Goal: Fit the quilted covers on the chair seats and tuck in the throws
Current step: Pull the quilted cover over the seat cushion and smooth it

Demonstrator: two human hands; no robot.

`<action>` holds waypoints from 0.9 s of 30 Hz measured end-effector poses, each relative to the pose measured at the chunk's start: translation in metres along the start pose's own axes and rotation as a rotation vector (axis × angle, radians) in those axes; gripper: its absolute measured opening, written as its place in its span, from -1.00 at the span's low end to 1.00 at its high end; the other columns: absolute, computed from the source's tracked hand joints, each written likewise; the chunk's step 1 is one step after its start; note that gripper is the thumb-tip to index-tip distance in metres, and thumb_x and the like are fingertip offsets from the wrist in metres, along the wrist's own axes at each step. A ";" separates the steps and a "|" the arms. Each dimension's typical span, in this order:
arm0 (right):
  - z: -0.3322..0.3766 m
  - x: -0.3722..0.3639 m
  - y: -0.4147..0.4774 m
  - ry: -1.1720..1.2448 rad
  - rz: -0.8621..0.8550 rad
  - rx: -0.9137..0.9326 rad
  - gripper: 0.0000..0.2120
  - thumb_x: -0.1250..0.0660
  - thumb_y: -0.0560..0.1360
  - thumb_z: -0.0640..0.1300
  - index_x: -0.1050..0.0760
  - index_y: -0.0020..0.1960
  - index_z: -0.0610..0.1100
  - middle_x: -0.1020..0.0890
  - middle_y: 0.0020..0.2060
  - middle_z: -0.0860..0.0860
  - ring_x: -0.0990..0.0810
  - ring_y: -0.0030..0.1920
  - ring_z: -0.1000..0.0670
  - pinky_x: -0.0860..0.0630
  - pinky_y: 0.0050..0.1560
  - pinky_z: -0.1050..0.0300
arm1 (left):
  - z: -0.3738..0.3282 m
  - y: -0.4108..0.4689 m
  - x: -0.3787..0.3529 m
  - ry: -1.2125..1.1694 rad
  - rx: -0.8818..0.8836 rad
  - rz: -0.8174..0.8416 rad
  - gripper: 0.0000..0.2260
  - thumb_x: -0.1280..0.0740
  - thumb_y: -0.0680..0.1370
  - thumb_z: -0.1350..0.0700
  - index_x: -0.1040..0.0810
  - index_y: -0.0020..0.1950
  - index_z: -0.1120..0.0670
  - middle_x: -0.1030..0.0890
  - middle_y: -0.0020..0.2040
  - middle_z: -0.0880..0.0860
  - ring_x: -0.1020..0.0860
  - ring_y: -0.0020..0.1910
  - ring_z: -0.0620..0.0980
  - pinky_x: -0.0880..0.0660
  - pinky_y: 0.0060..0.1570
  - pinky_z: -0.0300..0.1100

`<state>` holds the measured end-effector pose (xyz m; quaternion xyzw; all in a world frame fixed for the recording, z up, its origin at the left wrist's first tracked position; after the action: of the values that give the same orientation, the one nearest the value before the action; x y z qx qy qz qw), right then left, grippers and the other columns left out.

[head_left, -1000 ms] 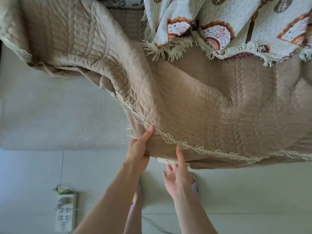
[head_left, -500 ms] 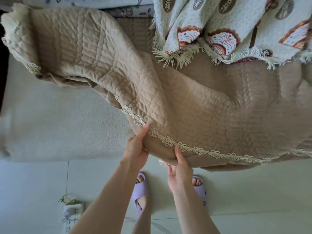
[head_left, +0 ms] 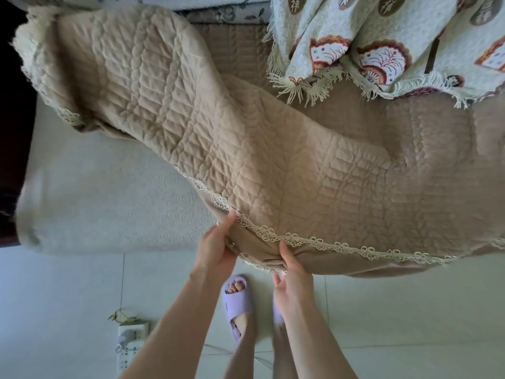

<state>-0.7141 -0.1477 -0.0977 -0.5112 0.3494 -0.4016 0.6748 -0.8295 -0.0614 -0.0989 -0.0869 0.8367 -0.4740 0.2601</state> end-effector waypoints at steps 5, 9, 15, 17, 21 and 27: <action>-0.011 -0.016 0.001 -0.001 -0.027 0.022 -0.73 -0.36 0.55 -0.16 -0.52 0.24 -0.03 -0.46 0.16 0.04 -0.42 0.25 -0.02 -0.32 0.23 0.16 | -0.021 0.001 0.018 -0.015 -0.035 -0.096 -0.58 -0.41 0.49 0.11 -0.52 0.27 0.30 -0.62 0.16 0.26 -0.61 0.14 0.18 -0.52 0.19 0.07; -0.033 -0.039 -0.004 -0.100 0.160 -0.090 -0.90 -0.32 0.55 0.01 -0.53 0.03 0.03 -0.60 0.00 0.05 -0.59 0.14 0.00 -0.44 0.19 0.09 | -0.003 -0.023 0.031 -0.062 -0.041 -0.131 -0.60 -0.37 0.52 0.16 -0.49 0.31 0.29 -0.63 0.14 0.24 -0.62 0.12 0.17 -0.55 0.16 0.05; -0.034 -0.045 -0.009 -0.134 0.116 0.024 -0.76 -0.47 0.45 -0.16 -0.56 0.09 -0.14 -0.70 -0.07 0.03 -0.66 -0.07 0.10 -0.49 -0.02 0.20 | -0.003 -0.034 0.033 -0.104 -0.009 -0.115 -0.58 -0.37 0.46 0.21 -0.48 0.26 0.38 -0.61 0.13 0.33 -0.63 0.07 0.22 -0.62 -0.03 0.00; -0.035 -0.041 -0.003 -0.171 0.116 -0.001 -0.86 -0.41 0.50 -0.11 -0.53 0.03 -0.11 -0.65 -0.09 0.01 -0.61 0.02 0.09 -0.50 -0.02 0.18 | -0.015 -0.028 0.036 -0.055 -0.010 -0.081 -0.61 -0.37 0.47 0.16 -0.52 0.21 0.39 -0.62 0.10 0.34 -0.63 0.07 0.21 -0.59 0.06 0.01; -0.036 -0.046 0.001 -0.111 0.089 0.014 -0.64 -0.42 0.49 -0.19 -0.48 0.27 -0.12 -0.63 0.12 0.00 -0.59 0.01 0.09 -0.41 0.04 0.18 | -0.044 -0.012 0.039 -0.064 -0.027 -0.081 -0.63 -0.34 0.49 0.05 -0.56 0.17 0.29 -0.65 0.09 0.24 -0.65 0.04 0.10 -0.59 0.00 -0.11; -0.047 -0.063 0.001 -0.054 0.099 0.024 -0.77 -0.38 0.52 -0.04 -0.52 0.17 0.05 -0.60 0.12 0.07 -0.52 0.17 0.06 -0.30 0.25 0.17 | -0.054 -0.005 0.055 -0.160 -0.066 -0.070 -0.57 -0.38 0.47 0.05 -0.53 0.27 0.24 -0.63 0.16 0.21 -0.63 0.12 0.11 -0.58 0.08 -0.04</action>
<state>-0.7828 -0.1101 -0.1058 -0.4959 0.3511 -0.3578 0.7091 -0.9041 -0.0453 -0.0917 -0.1625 0.8249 -0.4464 0.3063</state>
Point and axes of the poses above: each hand's wrist, its own y-axis towards the middle knuckle, its own x-axis out of the back of the hand, z = x × y, the point moved 3 cm from there along y, towards the middle knuckle
